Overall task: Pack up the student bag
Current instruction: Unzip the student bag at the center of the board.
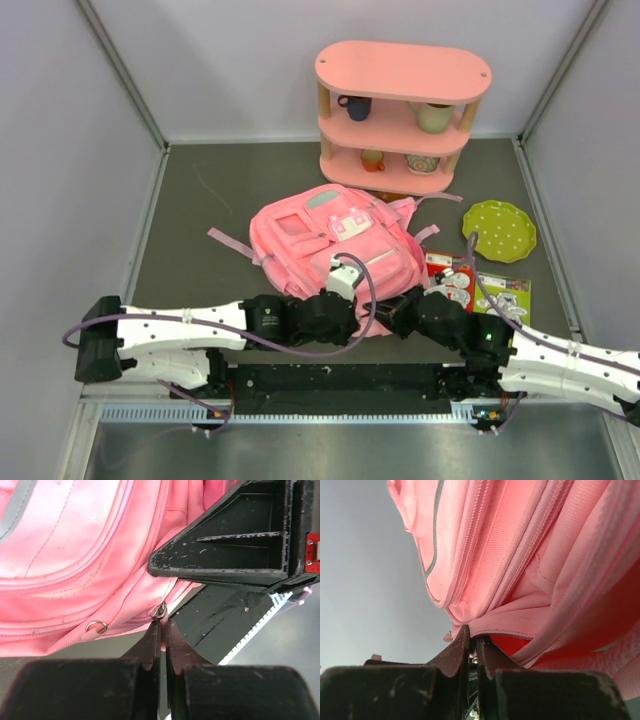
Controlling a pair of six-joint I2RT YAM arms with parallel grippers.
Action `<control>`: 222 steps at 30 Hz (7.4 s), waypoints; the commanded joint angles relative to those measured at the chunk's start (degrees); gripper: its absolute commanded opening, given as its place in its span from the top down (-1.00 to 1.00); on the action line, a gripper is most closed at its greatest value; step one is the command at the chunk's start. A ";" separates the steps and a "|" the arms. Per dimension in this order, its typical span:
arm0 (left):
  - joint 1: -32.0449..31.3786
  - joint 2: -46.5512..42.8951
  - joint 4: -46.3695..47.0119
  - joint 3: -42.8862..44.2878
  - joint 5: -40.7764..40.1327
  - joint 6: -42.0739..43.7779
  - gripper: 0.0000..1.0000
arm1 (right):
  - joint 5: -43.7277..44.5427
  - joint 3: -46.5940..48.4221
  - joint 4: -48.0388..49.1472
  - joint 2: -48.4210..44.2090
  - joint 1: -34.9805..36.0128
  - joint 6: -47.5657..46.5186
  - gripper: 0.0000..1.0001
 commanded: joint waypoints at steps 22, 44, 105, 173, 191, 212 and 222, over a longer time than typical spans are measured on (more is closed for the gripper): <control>3.02 -11.44 -29.63 -7.37 -17.17 -18.51 1.00 | 16.31 -0.89 -1.32 -11.63 -0.69 -5.23 1.00; 21.74 -21.90 -17.63 -9.75 1.18 -2.09 1.00 | 9.72 0.43 6.21 -4.02 -0.69 -7.77 0.25; 5.13 -2.22 -1.52 4.85 -1.36 0.11 1.00 | 5.14 3.86 0.97 -1.35 0.63 -2.86 0.49; 8.82 1.12 -13.64 0.00 -3.99 18.23 1.00 | 10.68 6.14 0.28 1.64 -0.08 -11.29 1.00; 21.92 -19.62 34.22 -27.14 34.41 -10.49 1.00 | 11.21 3.42 2.72 0.05 -0.08 -12.52 1.00; 27.37 -30.50 60.71 -51.91 21.60 -49.00 1.00 | 8.22 2.37 7.38 1.46 -0.08 -14.37 1.00; 27.37 -47.03 36.62 -51.76 10.60 -50.78 1.00 | 8.39 1.93 7.74 1.64 -0.08 -13.76 1.00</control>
